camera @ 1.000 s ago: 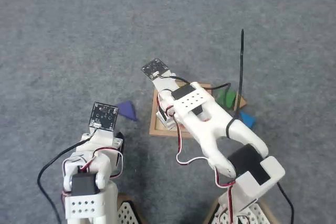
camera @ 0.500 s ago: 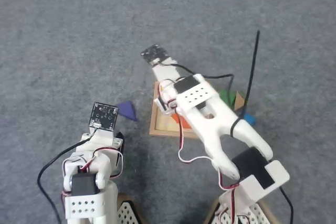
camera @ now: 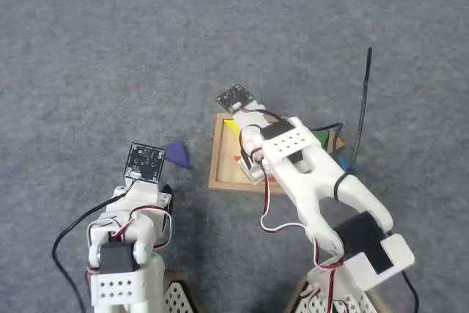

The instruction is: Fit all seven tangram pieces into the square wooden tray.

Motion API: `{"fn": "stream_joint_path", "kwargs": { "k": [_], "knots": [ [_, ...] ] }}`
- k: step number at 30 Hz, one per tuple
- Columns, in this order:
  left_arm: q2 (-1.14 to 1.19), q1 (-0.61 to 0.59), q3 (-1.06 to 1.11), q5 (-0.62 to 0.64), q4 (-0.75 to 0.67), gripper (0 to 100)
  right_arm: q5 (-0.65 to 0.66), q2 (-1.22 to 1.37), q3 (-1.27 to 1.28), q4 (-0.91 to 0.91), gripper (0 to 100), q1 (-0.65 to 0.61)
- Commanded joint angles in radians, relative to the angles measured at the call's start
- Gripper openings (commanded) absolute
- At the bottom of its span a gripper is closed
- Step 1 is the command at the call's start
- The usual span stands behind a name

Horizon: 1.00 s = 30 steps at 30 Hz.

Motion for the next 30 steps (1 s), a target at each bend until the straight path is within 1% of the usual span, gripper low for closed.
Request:
{"fn": "stream_joint_path", "kwargs": {
  "k": [1, 4, 7, 9, 16, 18, 24, 30],
  "knots": [
    [-0.02, -0.006, -0.015, 0.009, 0.005, 14, 0.018, -0.001, -0.002, -0.035, 3.0, -0.005],
    [-0.02, -0.006, -0.015, 0.009, 0.005, 14, 0.015, 0.067, -0.011, -0.079, 3.0, -0.05],
    [-0.02, -0.006, -0.015, 0.009, 0.005, 14, 0.005, 0.134, -0.083, -0.068, 3.0, -0.084],
    [-0.02, -0.006, -0.015, 0.009, 0.005, 14, -0.02, 0.18, -0.158, -0.044, 3.0, -0.084],
    [-0.02, -0.006, -0.015, 0.009, 0.005, 14, -0.034, 0.348, -0.405, 0.027, 2.8, -0.084],
    [-0.02, -0.006, -0.015, 0.009, 0.005, 14, -0.055, 0.39, -0.482, 0.048, 2.8, -0.084],
    [-0.02, -0.006, -0.015, 0.009, 0.005, 14, -0.057, 0.521, -0.692, 0.101, 2.8, -0.082],
    [-0.02, -0.006, -0.015, 0.009, 0.005, 14, -0.057, 0.599, -0.816, 0.137, 2.8, -0.084]
  ]
}}
